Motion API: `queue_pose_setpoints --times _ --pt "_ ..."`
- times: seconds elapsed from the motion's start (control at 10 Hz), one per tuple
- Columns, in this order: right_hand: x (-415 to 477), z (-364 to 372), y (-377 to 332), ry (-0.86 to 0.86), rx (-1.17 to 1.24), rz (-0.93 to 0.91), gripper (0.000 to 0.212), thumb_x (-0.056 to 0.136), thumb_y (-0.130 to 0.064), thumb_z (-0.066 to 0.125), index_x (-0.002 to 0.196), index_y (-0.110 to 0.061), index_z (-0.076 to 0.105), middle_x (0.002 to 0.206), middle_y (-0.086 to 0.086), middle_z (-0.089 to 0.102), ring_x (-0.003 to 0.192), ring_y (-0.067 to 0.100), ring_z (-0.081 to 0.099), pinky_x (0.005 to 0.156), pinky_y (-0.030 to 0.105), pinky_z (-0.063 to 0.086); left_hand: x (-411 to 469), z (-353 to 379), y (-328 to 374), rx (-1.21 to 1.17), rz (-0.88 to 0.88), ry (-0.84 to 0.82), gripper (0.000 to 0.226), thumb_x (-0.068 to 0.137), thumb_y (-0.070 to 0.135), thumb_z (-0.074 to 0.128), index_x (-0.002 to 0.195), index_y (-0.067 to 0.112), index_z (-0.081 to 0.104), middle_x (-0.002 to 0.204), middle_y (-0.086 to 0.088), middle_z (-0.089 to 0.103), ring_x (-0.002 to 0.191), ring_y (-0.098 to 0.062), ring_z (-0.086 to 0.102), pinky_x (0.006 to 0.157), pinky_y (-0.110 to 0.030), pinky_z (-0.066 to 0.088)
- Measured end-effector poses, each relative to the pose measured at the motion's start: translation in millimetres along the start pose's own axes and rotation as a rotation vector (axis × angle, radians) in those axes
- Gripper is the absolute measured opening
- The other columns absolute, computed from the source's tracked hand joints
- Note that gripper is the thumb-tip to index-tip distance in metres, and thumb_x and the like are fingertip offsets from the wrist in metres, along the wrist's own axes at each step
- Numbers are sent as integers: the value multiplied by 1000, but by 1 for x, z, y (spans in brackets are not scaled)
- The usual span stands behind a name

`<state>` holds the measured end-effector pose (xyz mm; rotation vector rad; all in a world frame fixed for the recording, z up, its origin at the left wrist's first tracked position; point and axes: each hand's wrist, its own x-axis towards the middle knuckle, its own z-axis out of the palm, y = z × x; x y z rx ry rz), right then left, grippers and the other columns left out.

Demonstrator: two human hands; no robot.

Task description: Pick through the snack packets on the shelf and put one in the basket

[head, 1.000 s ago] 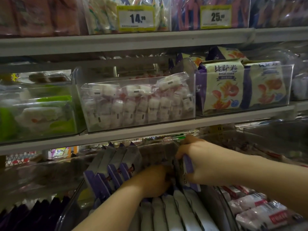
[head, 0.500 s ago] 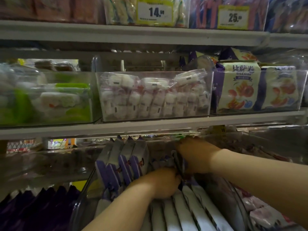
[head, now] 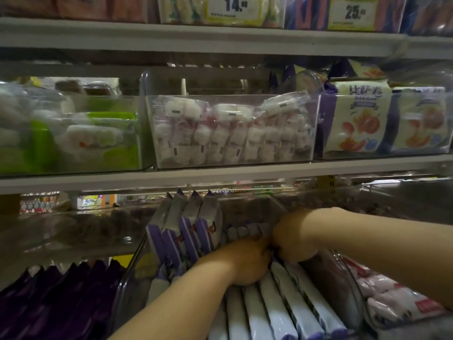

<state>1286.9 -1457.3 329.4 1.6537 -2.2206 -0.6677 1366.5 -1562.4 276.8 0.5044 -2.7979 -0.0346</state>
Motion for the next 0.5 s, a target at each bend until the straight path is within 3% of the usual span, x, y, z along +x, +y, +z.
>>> queue_pose_setpoints --times 0.1,0.2,0.3,0.4,0.5 --pt "-14 9 8 196 199 -20 33 97 -32 43 105 -11 67 104 11 66 86 26 57 80 32 50 3 0 0 63 -46 -31 45 104 23 30 148 14 35 157 -12 31 143 -31 31 117 -41 24" --pt "-30 20 15 356 371 -71 30 94 -33 46 106 -16 68 107 9 67 94 26 61 86 33 51 6 -2 4 133 -85 -95 48 104 26 29 151 17 30 160 -10 24 146 -31 25 119 -45 21" --pt "-49 23 15 395 486 -54 29 93 -29 49 111 -20 69 110 3 69 98 22 63 90 39 52 3 -9 17 116 -187 -67 40 105 21 33 140 8 45 146 -18 45 133 -35 43 108 -37 35" --pt "-72 23 15 489 532 -103 27 94 -25 52 112 -24 71 111 -4 71 101 14 64 93 30 51 -11 -21 29 69 -169 -41 41 102 19 39 143 18 44 146 -12 48 129 -32 48 101 -32 38" --pt "-107 19 20 603 724 -121 25 94 -26 56 114 -32 70 105 -17 71 94 -5 63 76 6 47 -31 -45 36 -32 -144 101 45 100 19 44 143 31 45 142 -3 53 123 -22 54 92 -25 41"
